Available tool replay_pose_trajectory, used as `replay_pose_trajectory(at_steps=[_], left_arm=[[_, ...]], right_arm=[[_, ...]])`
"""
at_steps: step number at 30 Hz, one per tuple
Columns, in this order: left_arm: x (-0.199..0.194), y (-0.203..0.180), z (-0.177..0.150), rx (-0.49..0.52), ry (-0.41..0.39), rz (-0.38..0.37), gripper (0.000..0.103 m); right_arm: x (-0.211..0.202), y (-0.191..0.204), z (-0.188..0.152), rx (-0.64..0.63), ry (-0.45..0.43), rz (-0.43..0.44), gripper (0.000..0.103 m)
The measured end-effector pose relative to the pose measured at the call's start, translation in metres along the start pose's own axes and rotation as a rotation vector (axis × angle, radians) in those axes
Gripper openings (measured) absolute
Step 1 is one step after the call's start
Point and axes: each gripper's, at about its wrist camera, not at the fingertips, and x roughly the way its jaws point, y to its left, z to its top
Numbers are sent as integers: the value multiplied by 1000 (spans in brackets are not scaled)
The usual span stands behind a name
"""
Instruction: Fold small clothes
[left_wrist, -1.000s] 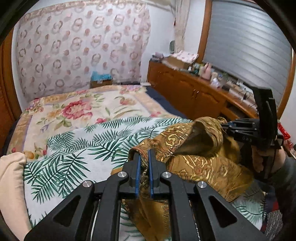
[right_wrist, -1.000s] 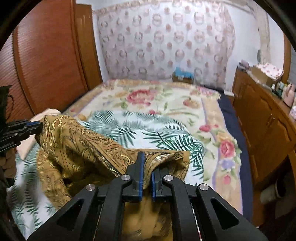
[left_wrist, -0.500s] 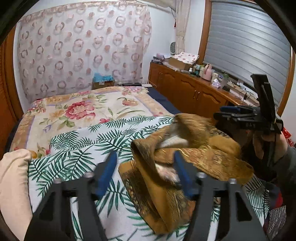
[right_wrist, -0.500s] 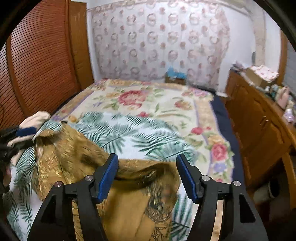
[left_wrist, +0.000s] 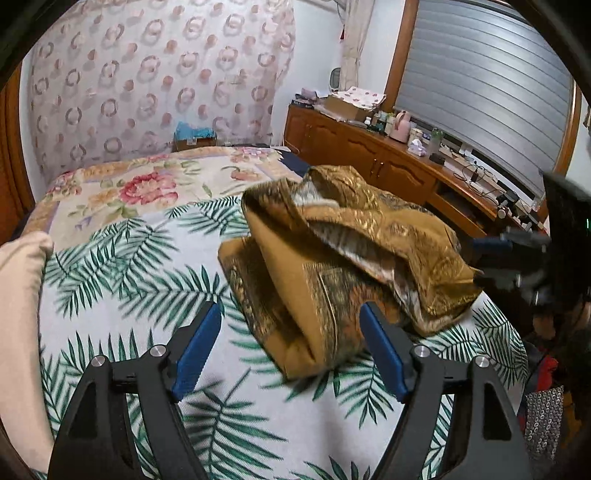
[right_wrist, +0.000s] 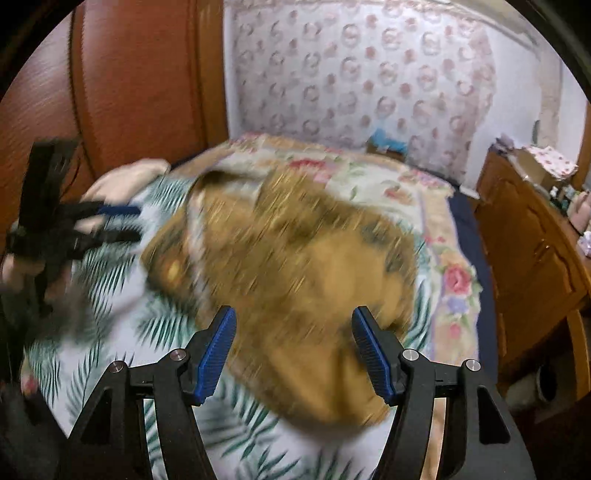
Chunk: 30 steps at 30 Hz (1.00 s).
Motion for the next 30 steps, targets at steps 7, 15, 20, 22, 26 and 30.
replay_pose_trajectory(at_steps=[7,15,20,22,26,30], left_arm=[[-4,-6,-15,-6,10,-14,78],[-5,-11,-20,10,17,-15,78],[-5,-12,-22,11,22,-11,78],[-6,-12,-22,14,21,-9,78],[-5,-9,-21,22,18,0,78],[-1,-4,-10,19,9,13,78]], right_arm=[[14,18,-32,-47,89,-35,67],[52,18,-34,-100,125,-60,64],[55,15,-35,-124,107,-66,6],[47,15,-36,-160,98,-74,5],[13,5,-11,-173,-30,-103,5],[-11,-26,37,-126,-151,-161,5]])
